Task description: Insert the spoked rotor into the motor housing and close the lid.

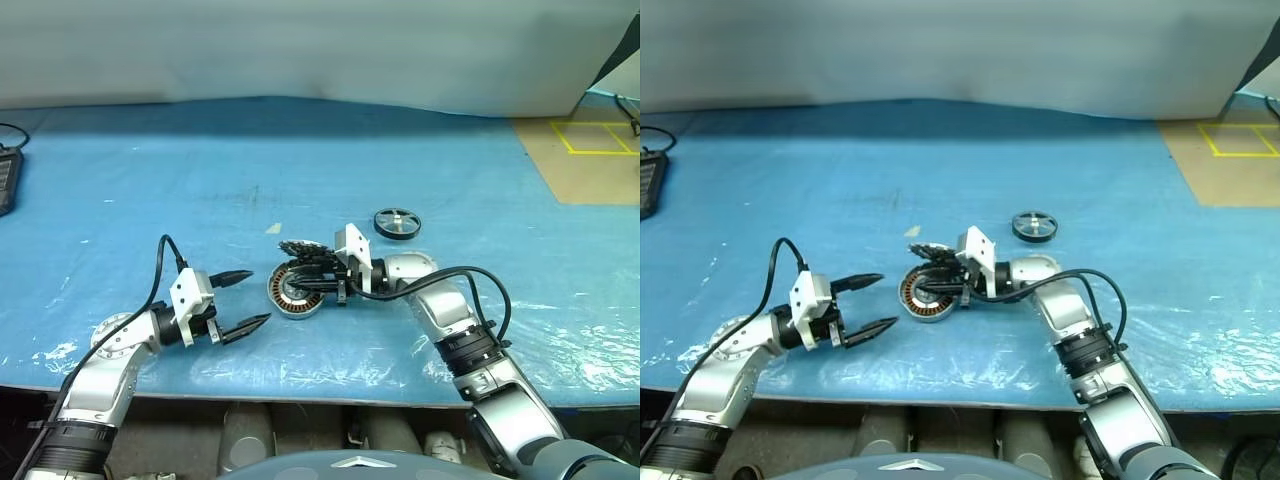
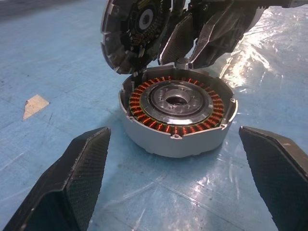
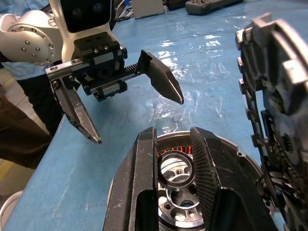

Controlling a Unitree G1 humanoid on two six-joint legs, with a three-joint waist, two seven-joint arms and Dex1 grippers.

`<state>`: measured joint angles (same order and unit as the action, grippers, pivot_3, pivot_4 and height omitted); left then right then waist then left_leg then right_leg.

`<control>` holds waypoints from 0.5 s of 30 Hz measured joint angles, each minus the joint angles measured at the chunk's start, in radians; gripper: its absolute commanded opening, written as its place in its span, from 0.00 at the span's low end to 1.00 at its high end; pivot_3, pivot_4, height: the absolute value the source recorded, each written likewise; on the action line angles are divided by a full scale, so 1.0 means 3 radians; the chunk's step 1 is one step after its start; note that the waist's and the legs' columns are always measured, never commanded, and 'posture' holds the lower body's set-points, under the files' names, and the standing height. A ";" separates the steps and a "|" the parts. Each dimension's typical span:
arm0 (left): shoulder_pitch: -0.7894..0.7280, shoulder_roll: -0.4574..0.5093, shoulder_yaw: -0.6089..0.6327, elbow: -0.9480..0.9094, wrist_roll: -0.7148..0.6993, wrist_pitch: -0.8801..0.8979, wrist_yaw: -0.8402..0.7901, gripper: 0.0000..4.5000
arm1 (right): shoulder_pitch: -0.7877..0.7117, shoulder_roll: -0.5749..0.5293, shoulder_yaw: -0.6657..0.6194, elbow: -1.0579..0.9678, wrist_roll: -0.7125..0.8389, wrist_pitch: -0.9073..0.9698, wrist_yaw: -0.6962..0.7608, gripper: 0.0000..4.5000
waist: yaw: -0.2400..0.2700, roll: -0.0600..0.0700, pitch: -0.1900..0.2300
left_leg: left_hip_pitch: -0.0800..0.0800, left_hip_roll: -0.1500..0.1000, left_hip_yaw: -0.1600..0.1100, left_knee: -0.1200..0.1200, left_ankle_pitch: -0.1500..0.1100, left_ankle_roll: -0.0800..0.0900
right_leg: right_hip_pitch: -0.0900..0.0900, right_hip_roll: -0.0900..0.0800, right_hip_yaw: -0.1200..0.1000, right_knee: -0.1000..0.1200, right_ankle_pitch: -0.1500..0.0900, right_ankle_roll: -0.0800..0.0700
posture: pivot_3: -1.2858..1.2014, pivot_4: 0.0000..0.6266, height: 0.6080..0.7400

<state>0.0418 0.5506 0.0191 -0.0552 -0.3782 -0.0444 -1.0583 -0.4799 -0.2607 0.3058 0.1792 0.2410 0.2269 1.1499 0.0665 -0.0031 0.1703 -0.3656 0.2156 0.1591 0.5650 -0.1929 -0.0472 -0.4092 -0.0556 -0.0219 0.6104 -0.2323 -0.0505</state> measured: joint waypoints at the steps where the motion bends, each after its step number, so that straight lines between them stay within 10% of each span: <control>1: 0.0004 0.0000 0.0000 0.0000 0.0000 0.0001 0.0007 1.00 | 0.0000 0.0005 0.0008 0.0000 -0.0003 0.0006 -0.0001 0.13 | 0.0000 0.0000 0.0000 | 0.0000 0.0000 0.0000 0.0000 0.0000 0.0000 | 0.0000 0.0000 0.0000 0.0000 0.0000 0.0000 | 0.52 0.24 1.00; 15: 0.0009 0.0031 0.0053 -0.0132 0.0000 0.0088 0.0107 1.00 | -0.0023 0.0090 0.0070 0.0217 -0.0121 -0.0024 -0.0115 0.13 | -0.0001 0.0000 0.0000 | 0.0001 -0.0001 0.0000 0.0005 0.0001 -0.0001 | 0.0000 0.0000 0.0000 0.0007 0.0000 0.0000 | 0.52 0.24 1.00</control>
<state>0.0446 0.5600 0.0350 -0.0948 -0.3782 -0.0180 -1.0261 -0.4868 -0.2337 0.3267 0.2444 0.2046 0.2198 1.1154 0.0661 -0.0031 0.1703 -0.3653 0.2154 0.1591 0.5666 -0.1927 -0.0475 -0.4091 -0.0556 -0.0217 0.6123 -0.2323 -0.0505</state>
